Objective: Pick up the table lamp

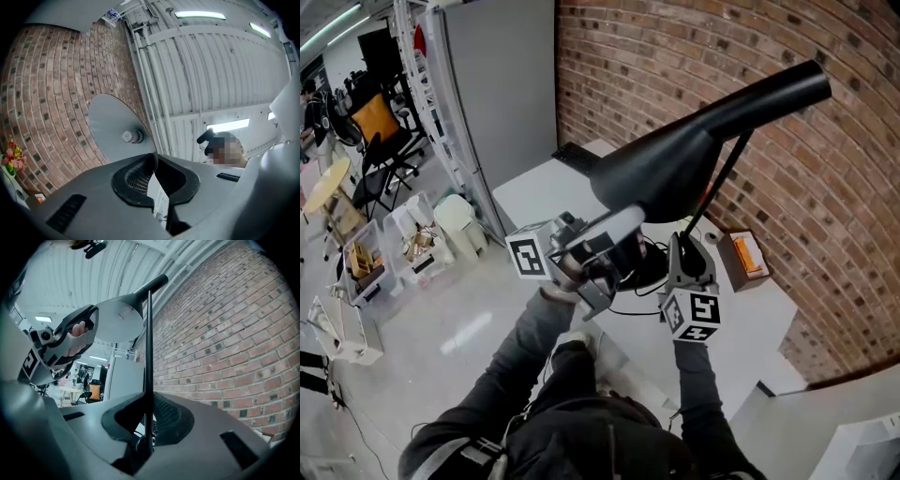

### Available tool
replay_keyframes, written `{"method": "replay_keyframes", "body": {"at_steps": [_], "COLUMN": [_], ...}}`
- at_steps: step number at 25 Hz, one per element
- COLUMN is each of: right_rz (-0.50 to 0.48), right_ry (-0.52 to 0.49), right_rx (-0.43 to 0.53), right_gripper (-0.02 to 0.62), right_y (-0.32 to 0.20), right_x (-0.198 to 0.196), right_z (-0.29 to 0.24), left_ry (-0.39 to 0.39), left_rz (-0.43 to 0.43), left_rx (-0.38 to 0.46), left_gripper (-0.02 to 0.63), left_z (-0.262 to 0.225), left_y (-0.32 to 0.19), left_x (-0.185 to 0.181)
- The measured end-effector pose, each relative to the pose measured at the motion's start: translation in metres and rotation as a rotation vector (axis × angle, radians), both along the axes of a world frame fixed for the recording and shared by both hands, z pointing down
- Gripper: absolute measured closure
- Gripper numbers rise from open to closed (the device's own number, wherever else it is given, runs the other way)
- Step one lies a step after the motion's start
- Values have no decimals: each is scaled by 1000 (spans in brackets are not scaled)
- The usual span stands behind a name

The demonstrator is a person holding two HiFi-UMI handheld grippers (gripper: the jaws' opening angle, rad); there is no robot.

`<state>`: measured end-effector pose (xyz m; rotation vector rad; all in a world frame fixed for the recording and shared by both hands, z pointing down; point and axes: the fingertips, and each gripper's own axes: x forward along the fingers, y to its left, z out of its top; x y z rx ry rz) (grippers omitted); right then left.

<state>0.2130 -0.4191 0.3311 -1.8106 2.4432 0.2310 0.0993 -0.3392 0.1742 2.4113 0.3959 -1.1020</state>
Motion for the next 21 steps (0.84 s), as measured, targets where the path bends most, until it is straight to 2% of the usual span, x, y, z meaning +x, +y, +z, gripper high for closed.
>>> {"method": "replay_keyframes", "body": {"at_steps": [15, 21], "right_rz": [32, 42], "right_ry": [-13, -32], "right_rx": [-15, -28], "right_gripper": [545, 545], "right_y": [3, -2], "right_x": [4, 6], "right_z": [3, 2], "left_ry": [-8, -37], "left_rz": [38, 37], "left_rx": [7, 5], "left_gripper": [589, 589], "left_z": [1, -4], "left_y": [4, -1], "left_x": [5, 9]}}
